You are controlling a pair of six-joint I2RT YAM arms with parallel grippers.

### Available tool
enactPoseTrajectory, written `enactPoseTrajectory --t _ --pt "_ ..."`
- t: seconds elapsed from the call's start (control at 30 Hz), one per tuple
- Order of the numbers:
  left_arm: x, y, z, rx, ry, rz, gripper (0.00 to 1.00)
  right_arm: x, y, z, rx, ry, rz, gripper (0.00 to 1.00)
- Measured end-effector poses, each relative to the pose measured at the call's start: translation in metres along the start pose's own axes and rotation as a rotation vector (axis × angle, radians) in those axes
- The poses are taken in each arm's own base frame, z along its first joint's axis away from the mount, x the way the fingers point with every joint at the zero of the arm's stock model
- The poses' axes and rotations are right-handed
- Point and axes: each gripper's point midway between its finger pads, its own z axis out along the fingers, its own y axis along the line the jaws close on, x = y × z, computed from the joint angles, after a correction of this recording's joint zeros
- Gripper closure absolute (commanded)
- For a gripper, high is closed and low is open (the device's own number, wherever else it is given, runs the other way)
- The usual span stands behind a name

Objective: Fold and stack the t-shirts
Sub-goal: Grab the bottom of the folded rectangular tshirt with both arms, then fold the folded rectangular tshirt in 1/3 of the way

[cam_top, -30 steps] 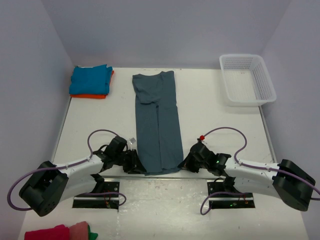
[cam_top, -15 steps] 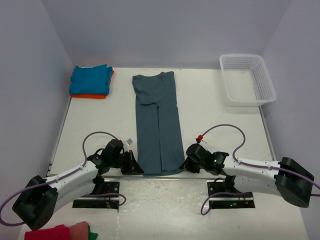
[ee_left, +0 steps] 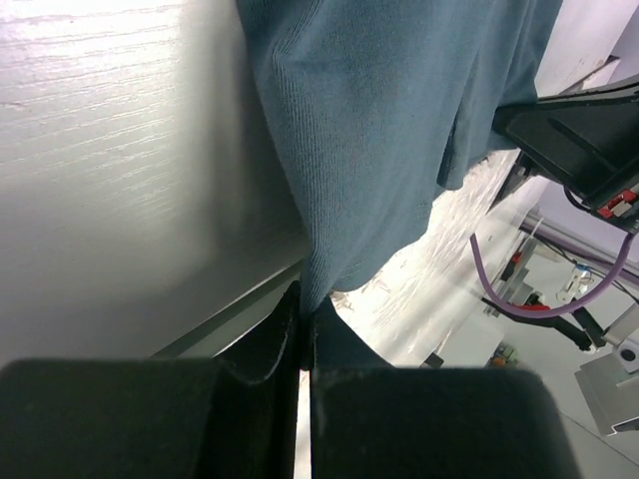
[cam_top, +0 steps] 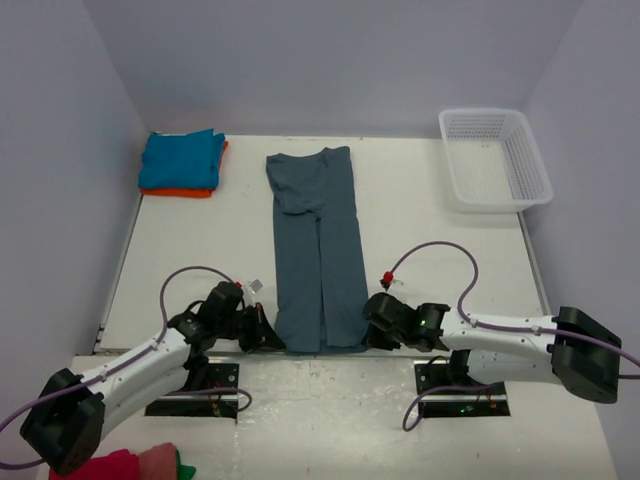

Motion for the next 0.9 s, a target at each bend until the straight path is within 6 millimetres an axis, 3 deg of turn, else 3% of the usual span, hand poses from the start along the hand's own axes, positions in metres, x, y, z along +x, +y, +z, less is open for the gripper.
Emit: enactPoseTrajectory --t 0.27,0.5,0.73,0.9 --pt "0.006 0.002 0.001 -0.013 0.046 0.003 1.0 0.009 0.015 -0.002 0.014 0.019 -0.115 1.0" --pt "-0.015 -0.037 -0.01 0.034 0.001 0.092 1.0 -0.008 0.036 -0.022 0.036 -0.023 -0.173 1.0" --pt "-0.057 -0.101 -0.024 0.071 -0.085 0.212 1.0 -0.05 0.068 -0.046 0.043 -0.103 -0.224 1.0" --pt "-0.097 -0.118 -0.022 0.043 -0.131 0.216 1.0 -0.101 0.074 -0.054 0.068 -0.162 -0.225 1.0"
